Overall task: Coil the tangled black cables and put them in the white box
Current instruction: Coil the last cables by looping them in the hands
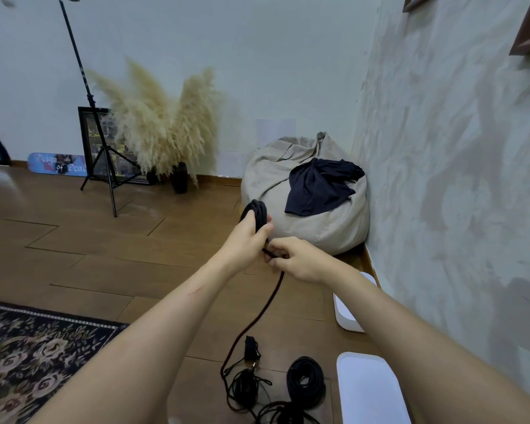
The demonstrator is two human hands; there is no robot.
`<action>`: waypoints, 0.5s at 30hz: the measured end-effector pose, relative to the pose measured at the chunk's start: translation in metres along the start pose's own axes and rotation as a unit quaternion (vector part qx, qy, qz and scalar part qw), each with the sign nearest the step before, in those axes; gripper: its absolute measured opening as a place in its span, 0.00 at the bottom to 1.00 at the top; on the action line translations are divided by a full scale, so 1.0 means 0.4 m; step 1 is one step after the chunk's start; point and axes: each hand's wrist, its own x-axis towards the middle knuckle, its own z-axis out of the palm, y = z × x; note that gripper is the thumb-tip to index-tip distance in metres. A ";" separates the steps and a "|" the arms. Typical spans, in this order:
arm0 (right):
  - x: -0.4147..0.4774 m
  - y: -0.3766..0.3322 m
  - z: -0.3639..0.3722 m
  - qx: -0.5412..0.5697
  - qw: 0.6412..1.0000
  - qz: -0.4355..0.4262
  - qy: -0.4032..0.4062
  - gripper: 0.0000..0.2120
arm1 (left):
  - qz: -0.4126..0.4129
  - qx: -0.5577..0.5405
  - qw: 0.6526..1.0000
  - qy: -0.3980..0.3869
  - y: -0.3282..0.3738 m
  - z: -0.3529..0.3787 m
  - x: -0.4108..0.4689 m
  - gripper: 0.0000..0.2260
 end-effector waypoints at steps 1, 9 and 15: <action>0.000 0.007 -0.006 -0.019 1.000 -0.002 -0.003 0.05 | 0.006 0.024 1.000 -0.012 -0.006 0.005 0.000 0.09; -0.019 0.040 -0.046 -0.038 0.998 0.057 -0.007 0.10 | -0.048 0.106 0.987 -0.114 -0.030 0.043 -0.022 0.14; -0.029 0.056 -0.076 0.138 0.987 0.048 0.061 0.15 | -0.122 -0.017 0.962 -0.245 -0.017 0.059 -0.047 0.23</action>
